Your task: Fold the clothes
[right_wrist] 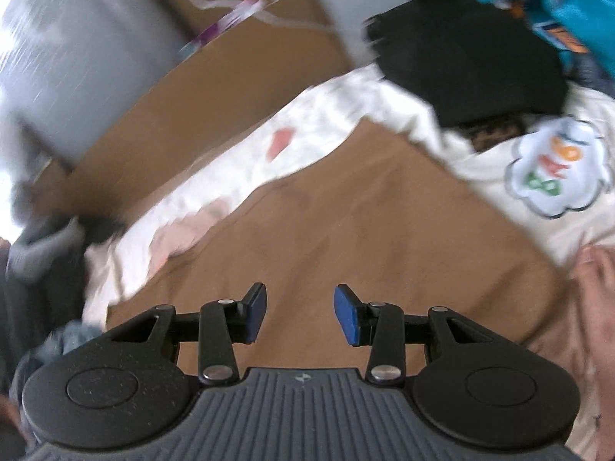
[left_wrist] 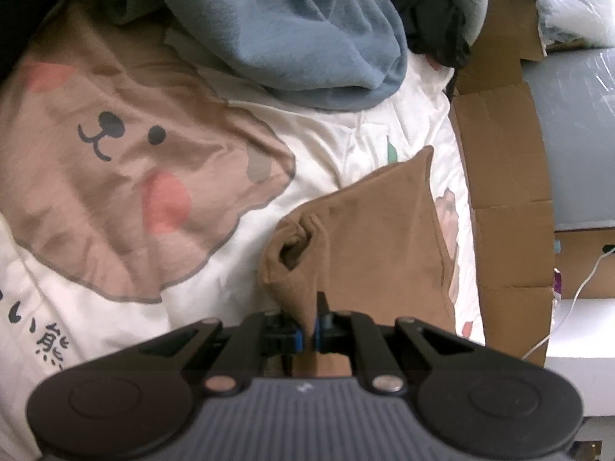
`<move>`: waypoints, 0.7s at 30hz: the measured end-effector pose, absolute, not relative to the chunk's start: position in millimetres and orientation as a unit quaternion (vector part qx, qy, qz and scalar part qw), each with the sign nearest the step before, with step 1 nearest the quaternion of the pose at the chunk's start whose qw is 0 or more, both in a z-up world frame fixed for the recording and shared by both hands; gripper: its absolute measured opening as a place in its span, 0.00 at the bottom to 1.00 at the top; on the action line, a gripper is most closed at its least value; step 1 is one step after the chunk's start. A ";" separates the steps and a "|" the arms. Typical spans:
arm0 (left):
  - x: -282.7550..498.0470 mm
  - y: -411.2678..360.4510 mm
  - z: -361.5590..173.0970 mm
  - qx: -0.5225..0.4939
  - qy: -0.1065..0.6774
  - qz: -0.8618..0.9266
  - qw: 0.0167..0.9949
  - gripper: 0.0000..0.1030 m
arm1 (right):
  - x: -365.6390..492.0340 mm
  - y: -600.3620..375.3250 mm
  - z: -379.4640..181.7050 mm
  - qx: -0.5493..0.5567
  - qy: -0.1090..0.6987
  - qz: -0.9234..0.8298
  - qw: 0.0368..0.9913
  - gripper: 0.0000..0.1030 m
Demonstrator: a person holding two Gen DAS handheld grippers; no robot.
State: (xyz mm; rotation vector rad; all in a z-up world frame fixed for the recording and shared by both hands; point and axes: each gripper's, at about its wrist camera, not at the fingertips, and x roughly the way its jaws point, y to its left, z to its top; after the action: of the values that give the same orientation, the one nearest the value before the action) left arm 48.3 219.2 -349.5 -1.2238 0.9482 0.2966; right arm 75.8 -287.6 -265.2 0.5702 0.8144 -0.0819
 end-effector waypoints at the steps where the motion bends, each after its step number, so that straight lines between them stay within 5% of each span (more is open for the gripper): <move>1: 48.0 219.6 -349.4 -0.551 0.426 0.133 0.705 0.06 | 75.5 -279.4 -269.0 0.266 0.396 -0.029 0.878 0.44; 7: 47.1 219.8 -349.7 -0.544 0.431 0.131 0.708 0.06 | 77.7 -229.1 -298.4 0.233 0.424 0.020 0.875 0.30; 13: 44.7 221.7 -360.8 -0.542 0.445 0.146 0.698 0.08 | 92.3 -194.6 -318.2 0.212 0.438 0.040 0.873 0.29; 18: 44.5 223.0 -368.4 -0.542 0.450 0.155 0.692 0.41 | 112.9 -185.6 -328.1 0.187 0.449 0.032 0.873 0.29; 21: 41.4 223.3 -371.0 -0.545 0.451 0.156 0.690 0.41 | 121.3 -185.4 -334.0 0.163 0.456 0.030 0.874 0.29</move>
State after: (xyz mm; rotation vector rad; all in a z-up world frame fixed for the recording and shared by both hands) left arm 41.4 223.3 -371.0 -1.2180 1.0077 0.3489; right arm 121.3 -185.4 -334.0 0.3410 0.9518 0.0625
